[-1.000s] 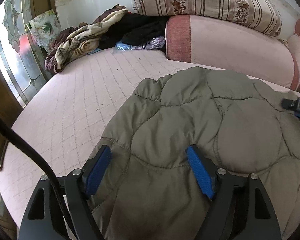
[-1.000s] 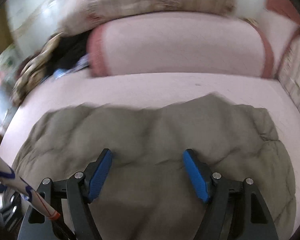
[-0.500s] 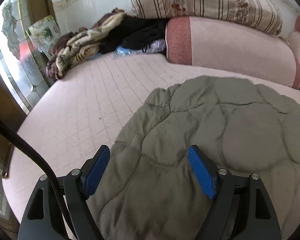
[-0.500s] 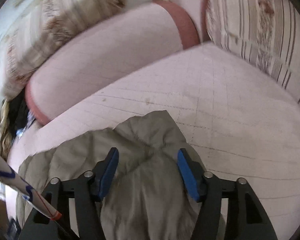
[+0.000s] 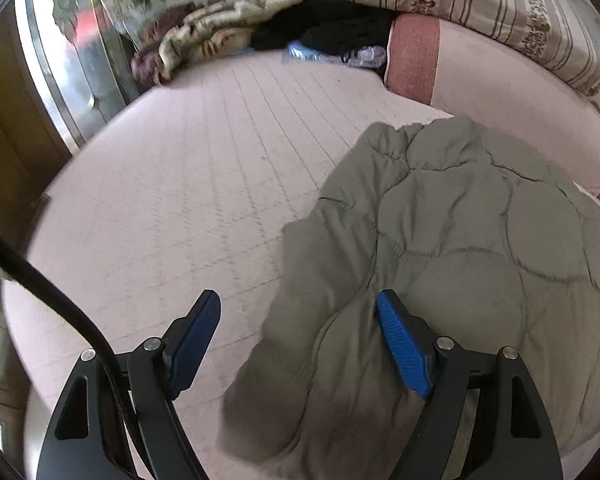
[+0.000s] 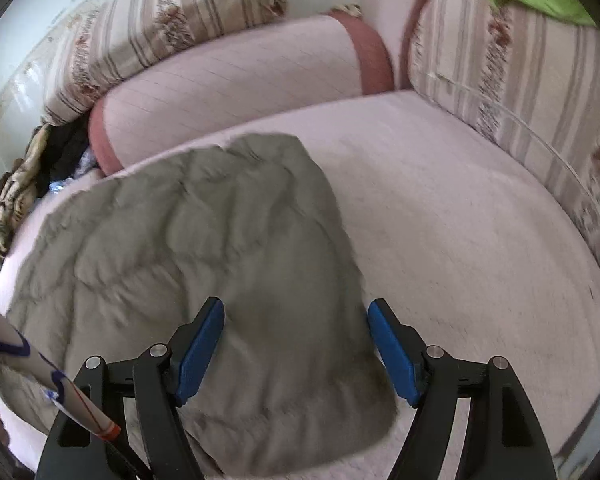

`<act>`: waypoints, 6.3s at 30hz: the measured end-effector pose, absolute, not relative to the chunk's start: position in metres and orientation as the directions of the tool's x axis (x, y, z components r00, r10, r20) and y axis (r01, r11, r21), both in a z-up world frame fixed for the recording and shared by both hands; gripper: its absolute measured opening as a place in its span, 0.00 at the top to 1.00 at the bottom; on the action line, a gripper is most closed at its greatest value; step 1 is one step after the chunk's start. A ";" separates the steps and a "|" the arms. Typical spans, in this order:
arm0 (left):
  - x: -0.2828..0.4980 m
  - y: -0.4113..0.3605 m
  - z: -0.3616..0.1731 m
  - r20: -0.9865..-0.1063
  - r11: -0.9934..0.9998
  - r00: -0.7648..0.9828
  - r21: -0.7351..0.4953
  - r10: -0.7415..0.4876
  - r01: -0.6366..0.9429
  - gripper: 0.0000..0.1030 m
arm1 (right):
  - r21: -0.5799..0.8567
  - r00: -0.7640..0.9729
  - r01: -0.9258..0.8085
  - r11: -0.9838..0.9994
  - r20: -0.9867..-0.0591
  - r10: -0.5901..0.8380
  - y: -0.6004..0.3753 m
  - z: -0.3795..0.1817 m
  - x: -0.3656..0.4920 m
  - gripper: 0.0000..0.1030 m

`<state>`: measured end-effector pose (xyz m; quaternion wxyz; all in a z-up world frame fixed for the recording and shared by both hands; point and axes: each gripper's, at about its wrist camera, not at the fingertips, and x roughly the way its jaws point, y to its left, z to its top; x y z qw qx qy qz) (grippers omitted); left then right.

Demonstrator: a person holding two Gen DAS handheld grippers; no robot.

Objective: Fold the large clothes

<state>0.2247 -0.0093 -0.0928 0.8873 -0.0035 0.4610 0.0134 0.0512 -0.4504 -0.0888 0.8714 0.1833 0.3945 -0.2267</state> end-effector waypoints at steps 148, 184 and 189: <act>0.016 -0.047 -0.061 -0.765 0.976 0.631 0.020 -0.124 0.216 0.08 | -0.133 0.599 0.413 0.901 -0.706 -0.378 -0.241 -0.083 -0.052 0.10; 0.024 -0.041 -0.074 -0.794 0.978 0.594 -0.004 -0.130 0.209 0.08 | -0.131 0.599 0.392 0.910 -0.714 -0.361 -0.232 -0.092 -0.047 0.10; 0.024 -0.041 -0.074 -0.794 0.978 0.594 -0.001 -0.127 0.208 0.08 | -0.131 0.602 0.390 0.911 -0.713 -0.360 -0.229 -0.092 -0.048 0.10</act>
